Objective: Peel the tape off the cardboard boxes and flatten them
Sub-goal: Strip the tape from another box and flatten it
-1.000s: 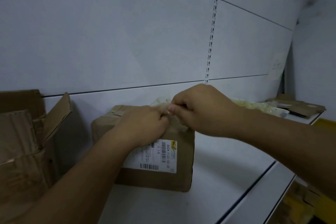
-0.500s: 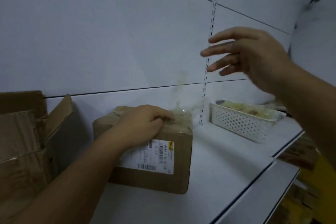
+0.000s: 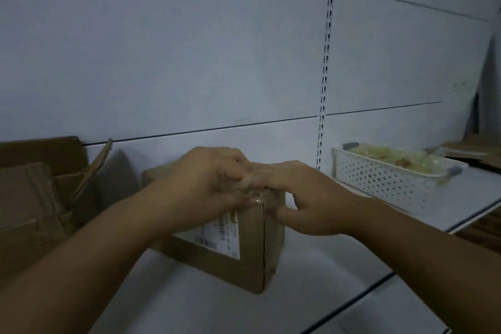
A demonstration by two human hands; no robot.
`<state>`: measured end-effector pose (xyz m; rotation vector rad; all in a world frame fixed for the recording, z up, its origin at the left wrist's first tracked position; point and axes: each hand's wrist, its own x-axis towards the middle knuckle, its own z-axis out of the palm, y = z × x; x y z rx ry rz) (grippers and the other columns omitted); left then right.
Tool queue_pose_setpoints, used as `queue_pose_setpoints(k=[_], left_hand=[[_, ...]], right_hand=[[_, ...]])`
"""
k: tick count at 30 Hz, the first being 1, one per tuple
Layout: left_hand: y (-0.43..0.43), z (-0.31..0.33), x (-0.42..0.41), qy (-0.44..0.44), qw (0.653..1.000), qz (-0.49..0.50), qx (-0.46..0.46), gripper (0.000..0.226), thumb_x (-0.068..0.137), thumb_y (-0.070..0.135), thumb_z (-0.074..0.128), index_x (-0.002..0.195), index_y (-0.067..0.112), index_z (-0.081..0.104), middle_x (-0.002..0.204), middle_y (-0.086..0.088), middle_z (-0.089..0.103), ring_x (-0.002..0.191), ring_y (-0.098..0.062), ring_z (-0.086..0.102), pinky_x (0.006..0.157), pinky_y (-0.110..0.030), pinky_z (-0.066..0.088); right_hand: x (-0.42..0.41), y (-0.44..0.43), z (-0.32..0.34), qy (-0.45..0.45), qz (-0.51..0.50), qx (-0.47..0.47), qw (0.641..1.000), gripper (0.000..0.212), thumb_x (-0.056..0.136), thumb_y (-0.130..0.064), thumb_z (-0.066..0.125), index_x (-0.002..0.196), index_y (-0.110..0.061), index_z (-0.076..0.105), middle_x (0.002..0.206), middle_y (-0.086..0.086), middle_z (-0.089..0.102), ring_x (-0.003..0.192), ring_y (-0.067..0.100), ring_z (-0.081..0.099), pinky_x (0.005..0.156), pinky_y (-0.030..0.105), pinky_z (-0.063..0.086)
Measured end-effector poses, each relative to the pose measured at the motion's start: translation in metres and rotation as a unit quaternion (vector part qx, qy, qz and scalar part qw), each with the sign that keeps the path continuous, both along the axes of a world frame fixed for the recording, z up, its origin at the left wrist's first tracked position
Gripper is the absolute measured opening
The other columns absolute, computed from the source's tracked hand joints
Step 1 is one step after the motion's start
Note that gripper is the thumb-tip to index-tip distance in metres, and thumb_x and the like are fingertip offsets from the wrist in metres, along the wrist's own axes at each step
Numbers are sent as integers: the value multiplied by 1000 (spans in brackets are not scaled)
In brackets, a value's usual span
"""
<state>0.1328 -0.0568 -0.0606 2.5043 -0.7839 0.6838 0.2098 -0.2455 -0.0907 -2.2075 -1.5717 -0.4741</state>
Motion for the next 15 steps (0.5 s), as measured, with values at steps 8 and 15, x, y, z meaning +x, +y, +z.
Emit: queue_pose_setpoints(k=[8,15], left_hand=[[8,-10,-17,-1,997,-28,-66,18,73,25,75,88,15,77,90,3,73,91,-13,66,78,-37,55],[14,-20,-27,-35,992,-23,-117,22,70,9,73,91,4,71,87,-4,74,104,-16,61,89,-27,49]], right_hand=[[18,20,-46,-49,54,230,970,46,97,-42,32,109,-16,68,117,-11,60,117,7,51,100,34,34],[31,45,-63,-83,95,387,913,51,99,-41,29,83,-12,68,82,4,72,82,14,61,79,38,41]])
